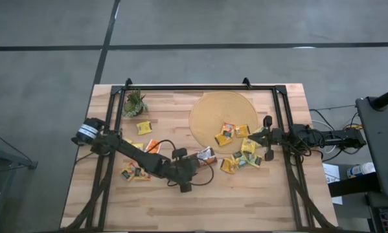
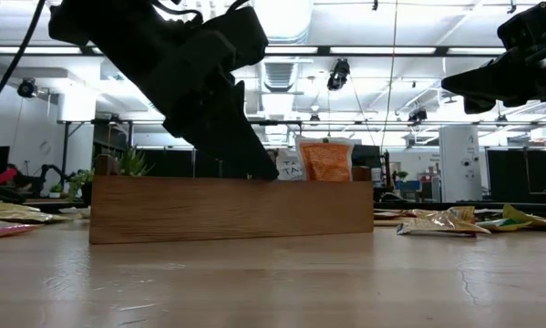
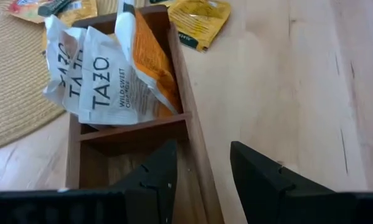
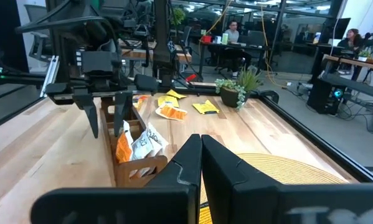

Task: Pick & Place Tea
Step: Adjust the the wooden organizer

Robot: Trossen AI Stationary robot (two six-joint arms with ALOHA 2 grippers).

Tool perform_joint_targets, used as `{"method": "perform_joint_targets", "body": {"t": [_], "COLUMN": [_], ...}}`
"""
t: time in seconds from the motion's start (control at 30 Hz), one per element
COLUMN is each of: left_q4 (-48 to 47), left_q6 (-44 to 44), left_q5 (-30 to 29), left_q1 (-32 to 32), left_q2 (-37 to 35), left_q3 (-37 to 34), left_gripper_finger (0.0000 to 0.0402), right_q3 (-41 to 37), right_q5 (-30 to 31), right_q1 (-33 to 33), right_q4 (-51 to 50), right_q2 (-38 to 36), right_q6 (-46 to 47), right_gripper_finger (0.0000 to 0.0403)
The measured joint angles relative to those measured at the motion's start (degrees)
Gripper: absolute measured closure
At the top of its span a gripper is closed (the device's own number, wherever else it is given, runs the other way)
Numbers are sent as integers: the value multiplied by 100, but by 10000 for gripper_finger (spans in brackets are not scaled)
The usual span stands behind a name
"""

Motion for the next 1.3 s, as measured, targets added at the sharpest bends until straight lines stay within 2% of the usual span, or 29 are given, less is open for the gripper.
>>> {"method": "perform_joint_targets", "body": {"t": [0.43,0.93,1.3], "left_q4": [-208,-232,-212], "left_q6": [72,475,470], "left_q5": [416,1006,995], "left_q1": [2,-13,-13], "left_q2": [4,4,4], "left_q3": [-44,-53,-53], "left_gripper_finger": [265,371,369], "right_q3": [0,0,0], "right_q5": [2,1,0], "right_q1": [2,1,0], "right_q4": [0,0,0], "right_q2": [0,0,0], "right_q6": [0,0,0], "right_gripper_finger": [394,394,394]}}
